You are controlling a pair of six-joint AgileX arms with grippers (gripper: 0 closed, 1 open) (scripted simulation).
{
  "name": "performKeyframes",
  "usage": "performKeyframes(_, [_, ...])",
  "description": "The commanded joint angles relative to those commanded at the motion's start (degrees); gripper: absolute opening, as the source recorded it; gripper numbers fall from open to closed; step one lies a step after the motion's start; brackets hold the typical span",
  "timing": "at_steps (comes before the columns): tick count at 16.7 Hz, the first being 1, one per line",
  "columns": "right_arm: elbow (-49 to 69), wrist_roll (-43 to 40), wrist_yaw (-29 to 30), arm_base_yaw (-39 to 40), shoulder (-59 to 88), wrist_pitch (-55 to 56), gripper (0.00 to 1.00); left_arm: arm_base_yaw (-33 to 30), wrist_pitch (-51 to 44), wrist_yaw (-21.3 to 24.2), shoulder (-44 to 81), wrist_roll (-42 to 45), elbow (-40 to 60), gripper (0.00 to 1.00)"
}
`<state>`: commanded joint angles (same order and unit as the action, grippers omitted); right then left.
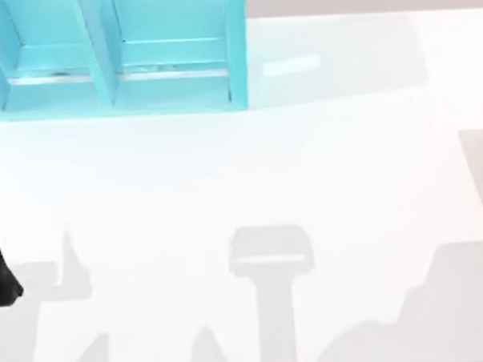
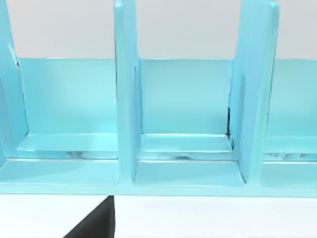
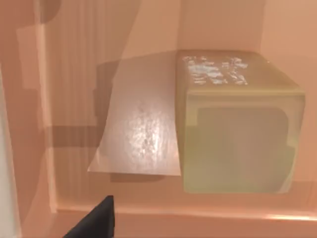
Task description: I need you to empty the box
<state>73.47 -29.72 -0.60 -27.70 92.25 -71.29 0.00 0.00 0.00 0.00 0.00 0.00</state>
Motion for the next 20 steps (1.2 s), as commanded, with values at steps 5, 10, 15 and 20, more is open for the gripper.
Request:
performKeyframes(5, [-0.01, 0.01, 0.02, 0.23, 0.03, 0.07, 1.00, 0.00, 0.00, 0.00, 0.00, 0.00, 0.00, 1.00])
performKeyframes(10, [-5.08, 0.30, 0.01, 0.25, 1.80, 6.63, 1.00, 0.00, 0.00, 0.00, 0.00, 0.00, 0.00, 1.00])
performKeyframes(15, [-14.49, 0.47, 0.03, 0.35, 5.58, 20.35, 1.00, 0.00, 0.00, 0.00, 0.00, 0.00, 0.00, 1.00])
performKeyframes(20, [-16.66, 0.49, 0.02, 0.39, 6.52, 23.06, 1.00, 0.00, 0.00, 0.00, 0.00, 0.00, 0.00, 1.00])
